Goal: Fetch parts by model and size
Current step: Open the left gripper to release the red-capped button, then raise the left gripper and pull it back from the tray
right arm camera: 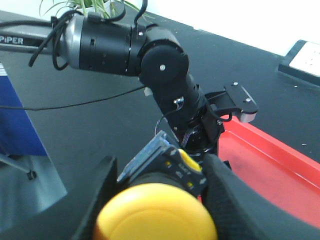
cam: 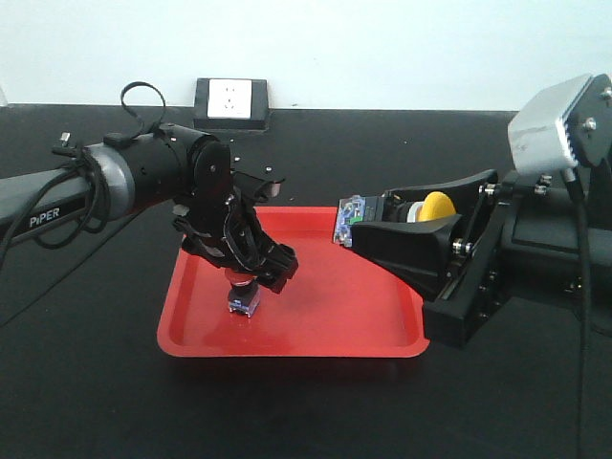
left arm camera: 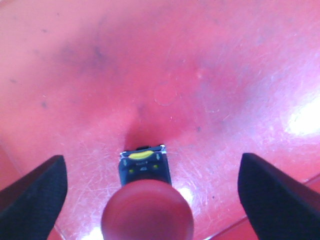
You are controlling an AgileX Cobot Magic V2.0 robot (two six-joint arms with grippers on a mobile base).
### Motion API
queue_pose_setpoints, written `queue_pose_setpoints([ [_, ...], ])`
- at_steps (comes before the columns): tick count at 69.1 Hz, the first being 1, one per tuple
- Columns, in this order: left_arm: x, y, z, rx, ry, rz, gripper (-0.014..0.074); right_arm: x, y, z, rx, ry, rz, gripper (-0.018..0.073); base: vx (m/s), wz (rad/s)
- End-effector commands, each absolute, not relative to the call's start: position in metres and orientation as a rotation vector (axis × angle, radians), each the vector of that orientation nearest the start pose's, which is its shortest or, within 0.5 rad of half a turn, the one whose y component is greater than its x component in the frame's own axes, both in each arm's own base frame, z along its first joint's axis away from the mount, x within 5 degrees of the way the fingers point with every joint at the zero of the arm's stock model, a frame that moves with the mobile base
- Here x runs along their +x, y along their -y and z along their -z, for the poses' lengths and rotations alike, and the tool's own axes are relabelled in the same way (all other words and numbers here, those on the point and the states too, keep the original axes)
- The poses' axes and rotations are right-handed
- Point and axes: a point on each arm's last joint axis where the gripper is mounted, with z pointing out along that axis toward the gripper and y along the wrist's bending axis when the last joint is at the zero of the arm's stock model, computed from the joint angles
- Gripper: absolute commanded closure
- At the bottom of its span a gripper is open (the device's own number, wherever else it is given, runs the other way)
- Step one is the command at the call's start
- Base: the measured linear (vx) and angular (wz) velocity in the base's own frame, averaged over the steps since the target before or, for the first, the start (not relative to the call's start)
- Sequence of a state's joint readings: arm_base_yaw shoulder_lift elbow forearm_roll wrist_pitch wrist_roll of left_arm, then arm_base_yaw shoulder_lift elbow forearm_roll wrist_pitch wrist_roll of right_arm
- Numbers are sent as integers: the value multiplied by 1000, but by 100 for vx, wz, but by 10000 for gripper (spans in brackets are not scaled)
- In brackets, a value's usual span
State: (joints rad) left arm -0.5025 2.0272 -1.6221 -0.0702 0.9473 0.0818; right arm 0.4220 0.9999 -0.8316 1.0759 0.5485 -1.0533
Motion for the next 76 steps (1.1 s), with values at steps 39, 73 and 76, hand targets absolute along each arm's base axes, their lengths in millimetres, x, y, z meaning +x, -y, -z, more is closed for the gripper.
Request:
queue_pose_setpoints([
  [39,351,144,-362,439,-2424,84,237,170,-123,-367,-739,-1757,-735,564,0,0],
  [73,269,76,-369,273,-2154,79,604,170,-123,-367,-739,-1757,-735,564,0,0],
  [76,257,72,-364,281,-2140,66,604,170,-123,-367,-739,-1757,-735,564,0,0],
])
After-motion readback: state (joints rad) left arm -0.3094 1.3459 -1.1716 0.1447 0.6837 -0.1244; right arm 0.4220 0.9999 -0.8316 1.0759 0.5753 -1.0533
